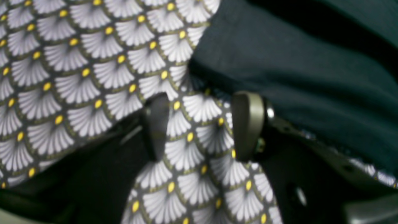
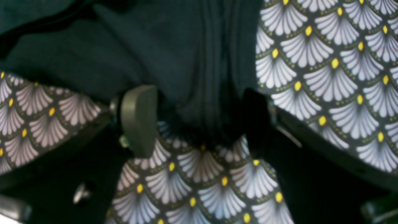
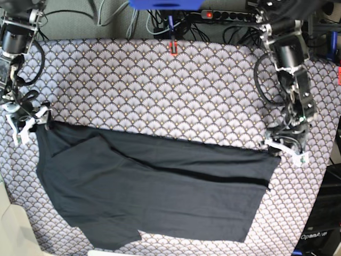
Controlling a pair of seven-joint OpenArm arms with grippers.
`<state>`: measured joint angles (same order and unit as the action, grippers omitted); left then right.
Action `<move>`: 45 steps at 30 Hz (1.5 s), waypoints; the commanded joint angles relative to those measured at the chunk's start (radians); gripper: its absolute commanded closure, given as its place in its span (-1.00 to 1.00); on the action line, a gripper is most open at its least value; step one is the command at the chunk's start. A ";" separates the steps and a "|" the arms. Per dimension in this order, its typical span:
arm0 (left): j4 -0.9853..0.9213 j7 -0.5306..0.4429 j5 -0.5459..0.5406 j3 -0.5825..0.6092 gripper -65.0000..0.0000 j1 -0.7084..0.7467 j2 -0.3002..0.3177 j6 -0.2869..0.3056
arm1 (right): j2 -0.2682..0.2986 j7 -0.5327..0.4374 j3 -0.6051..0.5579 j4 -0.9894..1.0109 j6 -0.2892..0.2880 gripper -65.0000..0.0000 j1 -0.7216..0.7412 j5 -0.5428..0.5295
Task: Fold the T-shirt properly
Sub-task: 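Lower the held shoulder edge onto the shirt's middle and release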
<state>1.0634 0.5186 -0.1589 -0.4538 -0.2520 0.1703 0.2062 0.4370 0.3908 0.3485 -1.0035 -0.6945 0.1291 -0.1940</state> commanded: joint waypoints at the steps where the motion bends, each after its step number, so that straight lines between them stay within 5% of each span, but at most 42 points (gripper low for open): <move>1: 0.004 -0.036 -0.005 -0.001 0.00 -0.037 0.015 0.000 | 0.015 -0.013 0.002 -0.016 -0.004 -0.34 0.014 -0.011; 16: -0.191 -0.200 -0.005 -0.001 0.00 -0.128 0.008 -0.004 | 0.015 -0.008 0.001 -0.016 -0.004 -0.34 0.013 -0.011; 41: -0.318 -0.309 -0.006 -0.001 0.02 -0.155 -0.008 0.000 | 0.013 -0.011 0.002 -0.018 -0.004 -0.33 -0.022 -0.011; 43: -0.318 -0.309 -0.005 -0.001 0.13 -0.155 -0.013 0.003 | 0.013 -0.008 0.002 -0.018 -0.004 -0.26 -0.022 -0.011; 45: -0.318 -0.309 -0.005 -0.001 0.46 -0.155 -0.016 0.000 | 0.013 -0.010 0.001 -0.016 -0.004 -0.11 -0.024 -0.011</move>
<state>0.7345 0.2176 -0.1604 -0.4564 -0.3859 0.1478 0.2043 0.4343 0.3649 0.3470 -1.0103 -0.6933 0.0990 -0.2092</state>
